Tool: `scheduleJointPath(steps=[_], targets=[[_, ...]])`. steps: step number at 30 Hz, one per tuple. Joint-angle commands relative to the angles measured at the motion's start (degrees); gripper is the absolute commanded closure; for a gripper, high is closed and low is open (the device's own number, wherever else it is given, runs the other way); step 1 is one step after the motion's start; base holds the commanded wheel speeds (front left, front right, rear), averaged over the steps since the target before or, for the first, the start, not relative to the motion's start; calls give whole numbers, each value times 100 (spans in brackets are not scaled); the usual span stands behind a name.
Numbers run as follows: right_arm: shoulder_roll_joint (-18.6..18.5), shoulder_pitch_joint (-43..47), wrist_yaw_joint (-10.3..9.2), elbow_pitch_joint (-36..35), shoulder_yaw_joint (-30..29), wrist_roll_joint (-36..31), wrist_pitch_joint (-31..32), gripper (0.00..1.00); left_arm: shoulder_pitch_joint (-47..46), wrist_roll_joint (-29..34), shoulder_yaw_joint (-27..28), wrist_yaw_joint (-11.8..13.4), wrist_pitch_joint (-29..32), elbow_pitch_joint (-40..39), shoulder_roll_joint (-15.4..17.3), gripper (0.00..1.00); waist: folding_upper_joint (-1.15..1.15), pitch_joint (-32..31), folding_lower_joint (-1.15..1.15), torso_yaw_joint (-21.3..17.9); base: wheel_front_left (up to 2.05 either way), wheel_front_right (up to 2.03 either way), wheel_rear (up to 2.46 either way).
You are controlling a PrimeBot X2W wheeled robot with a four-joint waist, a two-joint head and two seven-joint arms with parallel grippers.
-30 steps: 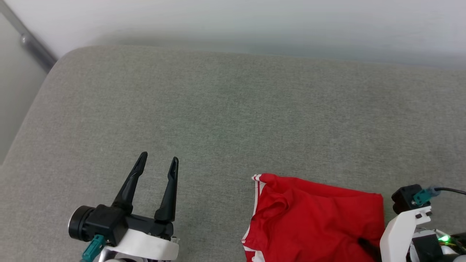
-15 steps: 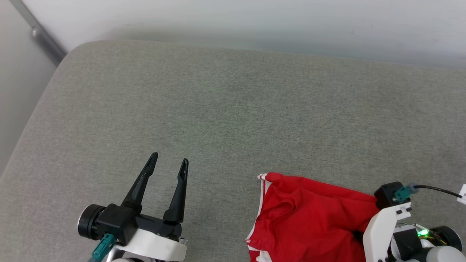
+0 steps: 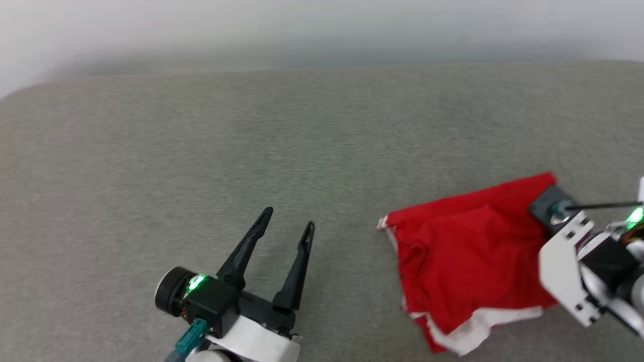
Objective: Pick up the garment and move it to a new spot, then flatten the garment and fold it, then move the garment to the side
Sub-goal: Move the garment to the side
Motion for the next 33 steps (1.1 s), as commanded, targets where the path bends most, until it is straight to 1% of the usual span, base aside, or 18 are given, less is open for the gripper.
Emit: scheduleJointPath(steps=[1,6,9,11,14,18,24,29,30,33], targets=[[-258,-265,-7,-52,108,53,13,100,-158,50,-84,-9,-12,-10,15,0,0,341,0,-552,0,0,0],[-1026,-708,-9,-15,209,209,-41,100,-558,103,-351,-9,-12,-22,156,0,0,898,0,-1076,0,0,0],[-1315,-849,-8,224,-2,371,-292,100,-821,13,-371,-3,-12,-128,197,0,0,1306,0,-1346,0,0,0],[-1498,-922,-10,512,-185,354,-532,100,-1009,25,-406,-3,-12,-241,289,0,0,1571,0,-1481,0,0,0],[-1619,-988,-8,1060,-497,377,-968,100,-1249,86,-548,-3,-12,-347,447,0,0,1884,0,-1594,0,0,0],[-1684,-1059,-9,1926,-924,339,-1549,100,-1550,125,-667,-3,-12,-442,613,0,0,2219,0,-1647,0,0,0],[-1594,-1169,-9,2994,-1381,251,-2232,100,-1817,166,-776,-3,-12,-610,796,0,0,2581,0,-1623,0,0,0],[-1419,-1309,-9,3630,-1620,127,-2790,100,-1890,178,-823,-3,-12,-672,876,0,0,2725,0,-1581,0,0,0],[-1419,-1309,-9,3630,-1620,127,-2790,100,-1890,178,-823,-3,-12,-672,876,0,0,2725,0,-1581,0,0,0],[-1311,-1411,-9,3833,-1681,71,-3134,100,-1905,168,-834,4,-12,-663,869,0,0,2739,0,-1534,0,0,0]])
